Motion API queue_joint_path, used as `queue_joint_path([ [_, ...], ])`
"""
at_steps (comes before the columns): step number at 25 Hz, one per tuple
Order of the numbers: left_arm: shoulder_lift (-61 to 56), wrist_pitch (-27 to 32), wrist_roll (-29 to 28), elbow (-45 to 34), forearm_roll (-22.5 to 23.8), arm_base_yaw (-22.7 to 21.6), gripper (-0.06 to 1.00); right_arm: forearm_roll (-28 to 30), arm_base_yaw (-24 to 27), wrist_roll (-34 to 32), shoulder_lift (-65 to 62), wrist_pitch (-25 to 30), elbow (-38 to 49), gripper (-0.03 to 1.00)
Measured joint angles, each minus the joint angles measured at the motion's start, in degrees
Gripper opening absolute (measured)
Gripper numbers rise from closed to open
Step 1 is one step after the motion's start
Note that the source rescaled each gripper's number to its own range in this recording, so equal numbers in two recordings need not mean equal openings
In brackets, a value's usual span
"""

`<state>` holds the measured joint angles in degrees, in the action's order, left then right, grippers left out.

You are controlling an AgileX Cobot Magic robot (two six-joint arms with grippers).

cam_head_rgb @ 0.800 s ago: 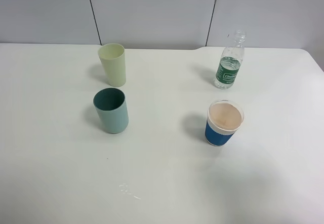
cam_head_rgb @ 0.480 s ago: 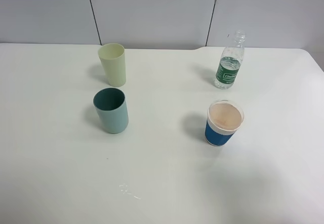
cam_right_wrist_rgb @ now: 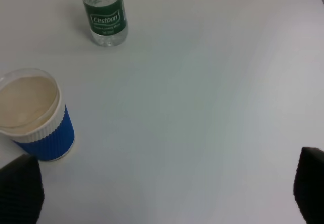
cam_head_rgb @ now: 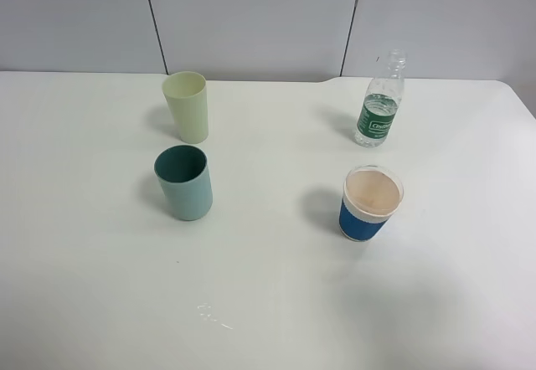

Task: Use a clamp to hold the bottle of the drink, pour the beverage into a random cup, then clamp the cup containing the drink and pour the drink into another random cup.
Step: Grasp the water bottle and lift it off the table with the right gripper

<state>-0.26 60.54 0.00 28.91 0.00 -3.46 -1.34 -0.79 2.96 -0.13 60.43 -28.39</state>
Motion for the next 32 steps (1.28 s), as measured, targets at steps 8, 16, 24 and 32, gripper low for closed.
queue_joint_path([
  [8, 0.0, 0.0, 0.0, 0.0, 0.0, 0.0, 1.0, 0.06, 0.0, 3.33, 3.42, -0.85, -3.62, 1.0],
  [16, 0.0, 0.0, 0.3, 0.0, 0.0, 0.0, 1.0, 0.11, 0.0, 9.24, 21.72, -7.68, -15.1, 1.0],
  [24, 0.0, 0.0, 0.3, 0.0, 0.0, 0.0, 1.0, 0.63, 0.0, 11.12, 34.91, -18.3, -15.58, 1.0],
  [32, 0.0, 0.0, 0.0, 0.0, 0.0, 0.0, 1.0, 3.57, 0.0, 11.23, 48.82, -23.78, -15.58, 1.0],
])
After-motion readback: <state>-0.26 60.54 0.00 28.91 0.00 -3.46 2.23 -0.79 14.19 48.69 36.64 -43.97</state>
